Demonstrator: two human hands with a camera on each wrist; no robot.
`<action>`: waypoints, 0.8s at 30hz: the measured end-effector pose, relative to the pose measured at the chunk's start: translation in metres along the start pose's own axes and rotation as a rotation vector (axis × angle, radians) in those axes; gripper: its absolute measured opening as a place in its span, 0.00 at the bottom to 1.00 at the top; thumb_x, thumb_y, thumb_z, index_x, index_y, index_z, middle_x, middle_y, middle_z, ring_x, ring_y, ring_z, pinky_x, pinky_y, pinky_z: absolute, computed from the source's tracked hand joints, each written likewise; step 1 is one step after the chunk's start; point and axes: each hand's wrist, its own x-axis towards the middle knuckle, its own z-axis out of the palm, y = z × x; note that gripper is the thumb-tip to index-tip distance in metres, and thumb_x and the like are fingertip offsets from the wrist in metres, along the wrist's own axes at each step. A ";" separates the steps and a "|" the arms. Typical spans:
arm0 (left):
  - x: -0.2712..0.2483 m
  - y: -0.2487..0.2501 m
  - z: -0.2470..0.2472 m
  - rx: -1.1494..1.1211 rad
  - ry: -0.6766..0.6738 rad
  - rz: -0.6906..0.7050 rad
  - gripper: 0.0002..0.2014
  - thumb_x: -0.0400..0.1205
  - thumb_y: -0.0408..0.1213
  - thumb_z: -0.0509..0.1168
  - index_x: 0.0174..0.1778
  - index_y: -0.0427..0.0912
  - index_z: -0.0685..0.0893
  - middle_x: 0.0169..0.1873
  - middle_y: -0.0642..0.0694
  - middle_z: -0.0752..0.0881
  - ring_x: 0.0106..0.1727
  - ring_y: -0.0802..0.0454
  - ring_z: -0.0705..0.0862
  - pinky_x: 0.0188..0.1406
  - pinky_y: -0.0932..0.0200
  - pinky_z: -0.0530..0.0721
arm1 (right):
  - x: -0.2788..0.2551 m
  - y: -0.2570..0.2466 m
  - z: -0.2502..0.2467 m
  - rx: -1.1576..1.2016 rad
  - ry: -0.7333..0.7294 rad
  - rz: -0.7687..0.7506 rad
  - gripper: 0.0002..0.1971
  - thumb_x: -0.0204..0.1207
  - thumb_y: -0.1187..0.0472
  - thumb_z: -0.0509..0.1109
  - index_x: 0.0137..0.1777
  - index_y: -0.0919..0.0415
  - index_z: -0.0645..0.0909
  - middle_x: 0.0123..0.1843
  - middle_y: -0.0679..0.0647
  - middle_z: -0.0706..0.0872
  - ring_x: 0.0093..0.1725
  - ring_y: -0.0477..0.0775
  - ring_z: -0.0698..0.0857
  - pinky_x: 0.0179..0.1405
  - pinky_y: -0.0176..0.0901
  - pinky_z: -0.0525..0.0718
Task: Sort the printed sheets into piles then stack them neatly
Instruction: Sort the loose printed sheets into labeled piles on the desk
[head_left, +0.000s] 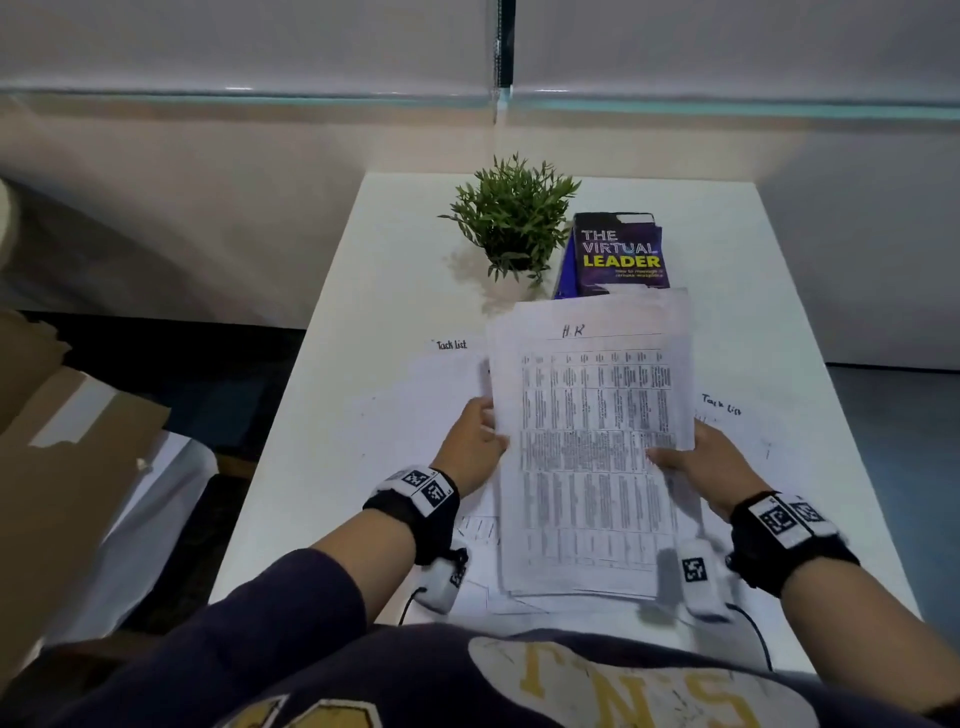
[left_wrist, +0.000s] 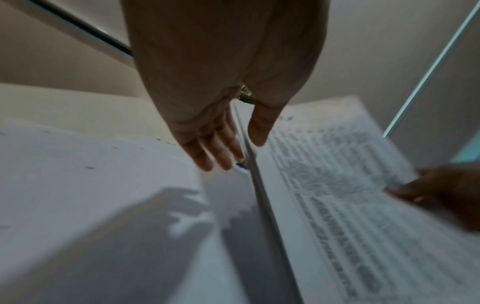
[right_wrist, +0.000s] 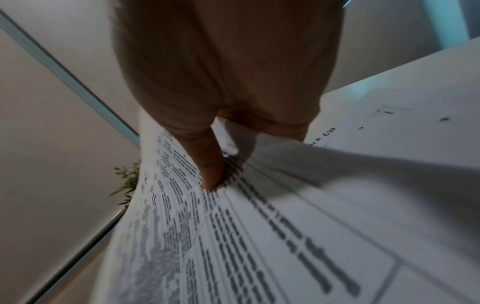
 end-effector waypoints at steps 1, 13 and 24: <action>0.003 -0.011 -0.007 0.104 0.029 -0.033 0.24 0.83 0.31 0.64 0.75 0.42 0.68 0.64 0.42 0.79 0.62 0.46 0.81 0.54 0.63 0.78 | 0.001 0.002 -0.003 0.019 0.019 0.009 0.17 0.77 0.68 0.74 0.66 0.63 0.81 0.49 0.56 0.88 0.48 0.61 0.86 0.59 0.59 0.84; 0.007 -0.099 -0.088 0.351 0.358 -0.756 0.55 0.68 0.49 0.79 0.82 0.43 0.48 0.77 0.33 0.57 0.75 0.31 0.67 0.72 0.39 0.72 | 0.009 0.010 -0.009 0.127 0.113 0.072 0.21 0.75 0.70 0.75 0.68 0.63 0.80 0.55 0.58 0.88 0.51 0.60 0.86 0.63 0.59 0.81; 0.011 -0.094 -0.087 0.426 0.349 -0.800 0.52 0.68 0.52 0.79 0.78 0.35 0.55 0.74 0.32 0.64 0.74 0.35 0.69 0.73 0.44 0.73 | 0.011 0.012 -0.004 0.062 0.120 0.078 0.22 0.75 0.67 0.76 0.69 0.62 0.80 0.59 0.61 0.88 0.55 0.65 0.85 0.68 0.66 0.80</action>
